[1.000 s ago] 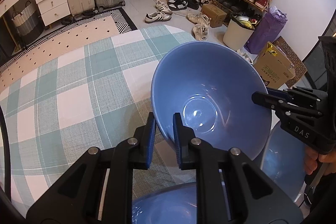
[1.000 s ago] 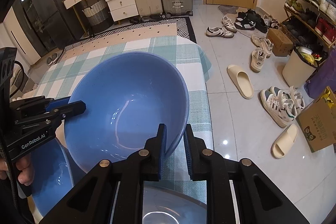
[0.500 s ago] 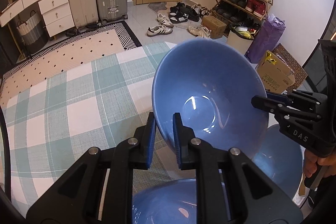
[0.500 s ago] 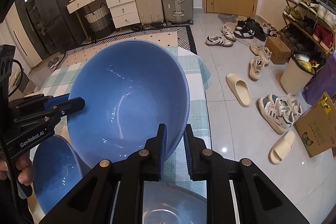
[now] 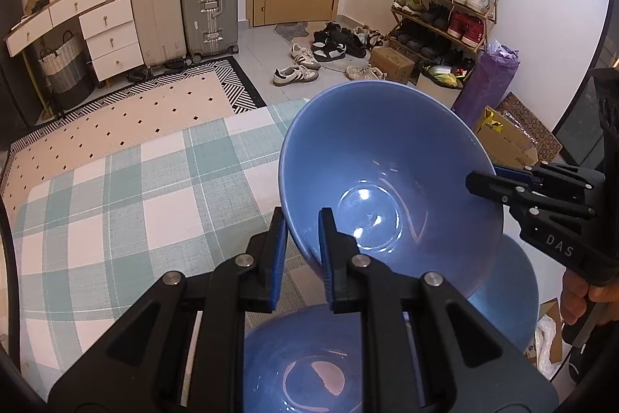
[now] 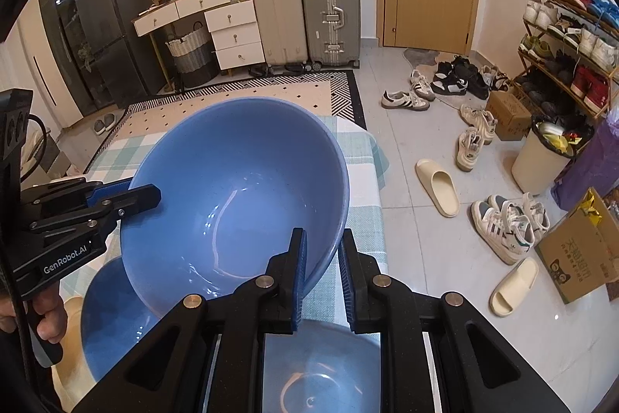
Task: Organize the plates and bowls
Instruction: 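Lift the gripped blue bowl off the table with both tools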
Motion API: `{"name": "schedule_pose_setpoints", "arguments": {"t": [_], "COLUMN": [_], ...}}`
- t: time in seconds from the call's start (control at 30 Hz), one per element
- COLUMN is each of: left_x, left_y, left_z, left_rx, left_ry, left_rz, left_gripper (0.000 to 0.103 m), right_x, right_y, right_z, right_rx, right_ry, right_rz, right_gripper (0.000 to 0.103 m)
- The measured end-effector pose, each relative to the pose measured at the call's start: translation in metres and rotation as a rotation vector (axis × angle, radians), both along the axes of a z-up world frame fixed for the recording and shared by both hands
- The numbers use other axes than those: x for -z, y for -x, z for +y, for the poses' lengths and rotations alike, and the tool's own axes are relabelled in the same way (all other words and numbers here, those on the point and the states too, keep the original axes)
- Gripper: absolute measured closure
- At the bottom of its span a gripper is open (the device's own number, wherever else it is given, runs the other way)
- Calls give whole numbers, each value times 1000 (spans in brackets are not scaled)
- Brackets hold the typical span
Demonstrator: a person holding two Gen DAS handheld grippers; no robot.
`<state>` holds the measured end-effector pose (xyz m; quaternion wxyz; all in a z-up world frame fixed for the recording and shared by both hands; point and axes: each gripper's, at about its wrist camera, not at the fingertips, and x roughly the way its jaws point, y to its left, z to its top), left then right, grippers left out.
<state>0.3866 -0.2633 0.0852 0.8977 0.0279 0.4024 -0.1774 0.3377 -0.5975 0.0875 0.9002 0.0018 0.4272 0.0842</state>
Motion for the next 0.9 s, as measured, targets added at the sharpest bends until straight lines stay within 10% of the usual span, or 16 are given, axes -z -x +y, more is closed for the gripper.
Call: {"name": "schedule_pose_setpoints", "arguments": {"t": [0.9], "left_x": [-78], "left_y": [136], "left_z": [43], "left_rx": [-48], "left_ry": [26], "left_rz": [-108], "left_gripper": [90], "right_x": [-64], "right_y": [87], "right_z": [45], "right_rx": [-68], "right_ry": [18], "right_rz": [-109], "right_gripper": [86]}}
